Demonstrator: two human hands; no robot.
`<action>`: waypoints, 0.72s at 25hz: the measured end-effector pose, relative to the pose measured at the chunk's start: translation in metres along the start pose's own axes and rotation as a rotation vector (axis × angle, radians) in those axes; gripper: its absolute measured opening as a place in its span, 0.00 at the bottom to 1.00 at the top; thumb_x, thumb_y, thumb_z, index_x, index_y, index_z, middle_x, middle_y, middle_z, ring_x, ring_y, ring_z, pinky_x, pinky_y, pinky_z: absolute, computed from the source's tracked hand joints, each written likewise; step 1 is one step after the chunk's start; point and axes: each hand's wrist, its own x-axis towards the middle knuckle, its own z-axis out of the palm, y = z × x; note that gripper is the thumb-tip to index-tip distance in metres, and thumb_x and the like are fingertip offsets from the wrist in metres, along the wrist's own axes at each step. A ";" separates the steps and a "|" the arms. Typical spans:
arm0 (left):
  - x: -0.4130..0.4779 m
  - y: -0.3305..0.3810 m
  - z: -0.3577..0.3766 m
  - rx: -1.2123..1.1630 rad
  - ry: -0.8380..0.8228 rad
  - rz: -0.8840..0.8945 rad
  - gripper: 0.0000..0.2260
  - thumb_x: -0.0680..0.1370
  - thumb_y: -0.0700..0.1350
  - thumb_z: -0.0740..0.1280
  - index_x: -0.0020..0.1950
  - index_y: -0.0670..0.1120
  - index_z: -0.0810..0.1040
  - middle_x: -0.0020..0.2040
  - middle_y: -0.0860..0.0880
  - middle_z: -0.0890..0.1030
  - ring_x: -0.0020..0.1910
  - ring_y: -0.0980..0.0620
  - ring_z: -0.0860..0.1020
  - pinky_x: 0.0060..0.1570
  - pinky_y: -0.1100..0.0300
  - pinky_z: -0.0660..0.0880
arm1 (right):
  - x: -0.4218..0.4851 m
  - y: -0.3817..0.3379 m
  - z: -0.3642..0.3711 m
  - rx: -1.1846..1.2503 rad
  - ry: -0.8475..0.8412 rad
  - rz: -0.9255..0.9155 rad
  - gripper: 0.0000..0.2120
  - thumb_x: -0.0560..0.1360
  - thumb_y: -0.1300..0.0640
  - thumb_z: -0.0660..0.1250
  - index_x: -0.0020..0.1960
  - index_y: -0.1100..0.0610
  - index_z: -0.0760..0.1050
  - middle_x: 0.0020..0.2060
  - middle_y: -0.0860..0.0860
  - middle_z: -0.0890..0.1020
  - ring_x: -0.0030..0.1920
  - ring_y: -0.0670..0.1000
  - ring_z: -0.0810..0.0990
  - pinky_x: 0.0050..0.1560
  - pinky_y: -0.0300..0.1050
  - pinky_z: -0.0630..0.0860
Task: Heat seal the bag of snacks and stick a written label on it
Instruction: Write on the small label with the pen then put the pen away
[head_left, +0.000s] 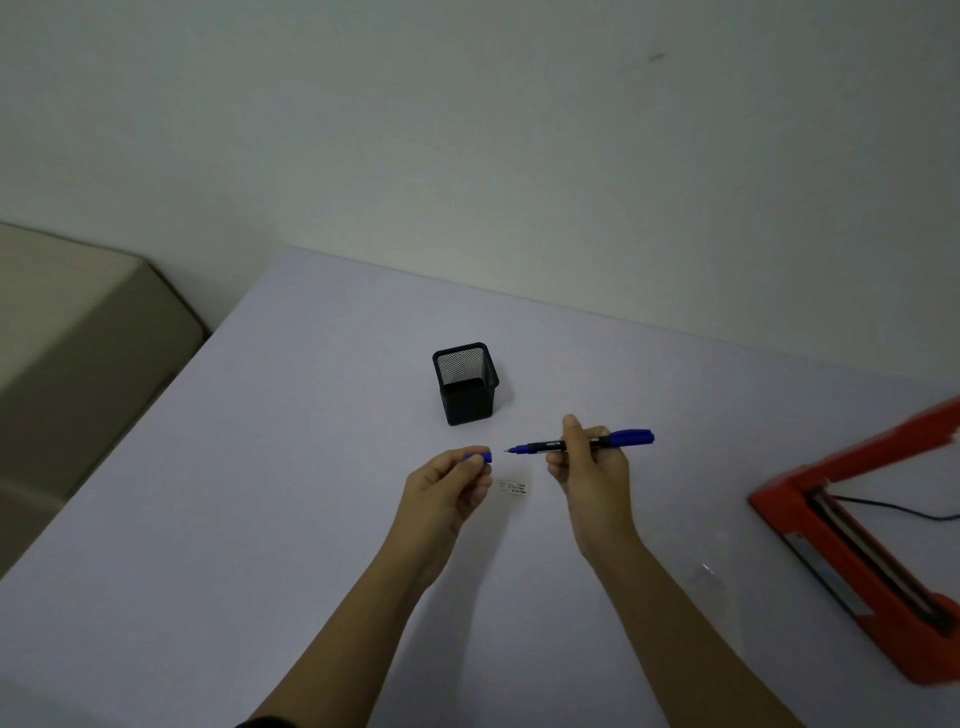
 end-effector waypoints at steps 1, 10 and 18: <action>-0.003 0.002 0.003 -0.009 -0.017 0.001 0.08 0.78 0.38 0.62 0.51 0.40 0.81 0.40 0.45 0.81 0.38 0.54 0.78 0.38 0.68 0.79 | -0.002 -0.001 0.001 -0.003 -0.003 0.003 0.10 0.77 0.55 0.63 0.38 0.57 0.71 0.27 0.51 0.77 0.27 0.42 0.78 0.34 0.35 0.77; -0.022 0.006 0.014 -0.021 -0.048 0.060 0.09 0.79 0.38 0.61 0.49 0.41 0.81 0.38 0.44 0.79 0.36 0.53 0.76 0.37 0.67 0.78 | -0.010 -0.010 -0.002 0.000 -0.007 0.004 0.10 0.76 0.54 0.63 0.39 0.57 0.71 0.28 0.52 0.78 0.26 0.42 0.79 0.33 0.33 0.78; -0.031 0.006 0.017 0.297 -0.054 0.168 0.11 0.80 0.46 0.60 0.45 0.44 0.80 0.37 0.47 0.79 0.36 0.54 0.76 0.39 0.65 0.75 | -0.022 -0.013 0.000 -0.057 -0.070 -0.043 0.09 0.76 0.56 0.64 0.38 0.57 0.71 0.26 0.49 0.78 0.27 0.43 0.79 0.36 0.37 0.79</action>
